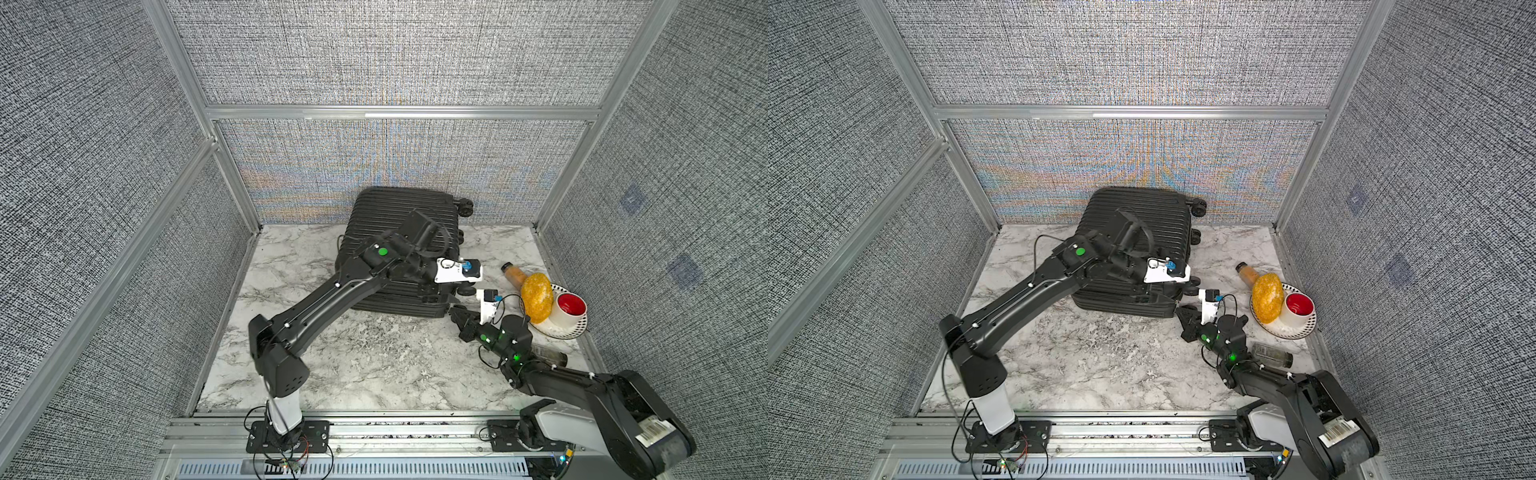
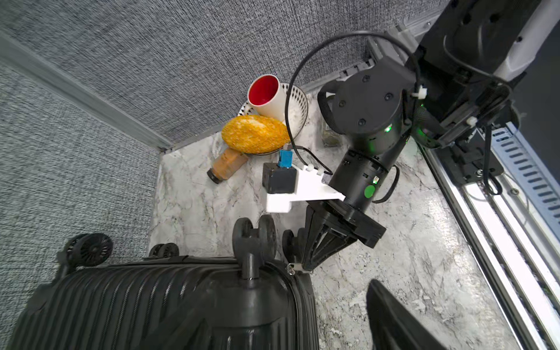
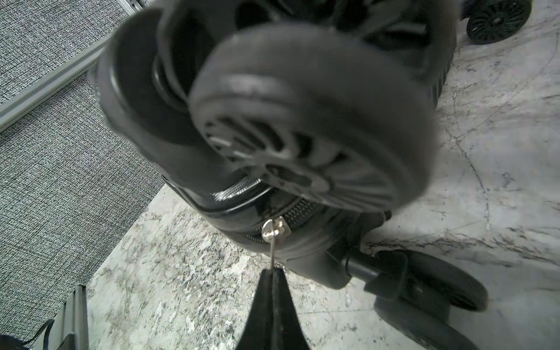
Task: Open the suitcase zippers
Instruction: Unzip the zipper on the suitcase.
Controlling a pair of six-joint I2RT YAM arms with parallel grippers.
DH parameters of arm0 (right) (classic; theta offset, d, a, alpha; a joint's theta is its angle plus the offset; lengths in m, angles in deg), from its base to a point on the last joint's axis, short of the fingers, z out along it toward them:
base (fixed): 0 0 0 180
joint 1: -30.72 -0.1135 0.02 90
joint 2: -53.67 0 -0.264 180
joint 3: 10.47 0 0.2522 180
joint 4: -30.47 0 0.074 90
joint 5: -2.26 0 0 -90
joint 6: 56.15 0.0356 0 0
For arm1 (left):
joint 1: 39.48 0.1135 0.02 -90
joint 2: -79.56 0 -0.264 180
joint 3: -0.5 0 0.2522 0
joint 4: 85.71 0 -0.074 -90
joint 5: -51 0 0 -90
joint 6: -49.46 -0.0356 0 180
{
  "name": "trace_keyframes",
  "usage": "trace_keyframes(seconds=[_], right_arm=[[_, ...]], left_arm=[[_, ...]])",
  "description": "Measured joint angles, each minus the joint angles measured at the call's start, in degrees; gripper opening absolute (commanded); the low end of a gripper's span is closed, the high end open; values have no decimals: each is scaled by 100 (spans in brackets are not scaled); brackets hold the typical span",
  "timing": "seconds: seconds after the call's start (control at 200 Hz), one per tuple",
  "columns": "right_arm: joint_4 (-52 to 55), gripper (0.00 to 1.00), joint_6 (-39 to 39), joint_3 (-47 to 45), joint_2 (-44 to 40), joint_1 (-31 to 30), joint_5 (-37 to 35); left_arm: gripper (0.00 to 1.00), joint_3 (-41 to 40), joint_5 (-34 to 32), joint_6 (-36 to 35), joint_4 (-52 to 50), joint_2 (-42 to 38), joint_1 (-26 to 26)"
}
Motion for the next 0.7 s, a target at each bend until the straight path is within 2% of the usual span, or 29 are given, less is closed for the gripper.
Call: trace_keyframes(seconds=[0.125,0.235,0.46,0.701], right_arm=[[2,0,46,-68,-66,-4,-109],[4,0,72,-101,-103,-7,-164],[46,0,105,-140,-195,-7,-188],[94,0,109,-221,-330,7,-251]], left_arm=[[74,925,-297,-74,-514,754,-109],[73,1335,-619,-103,-793,1246,-203],[73,1434,-1314,-203,-914,1655,-251],[71,1434,-1910,-225,-614,1840,-260]])
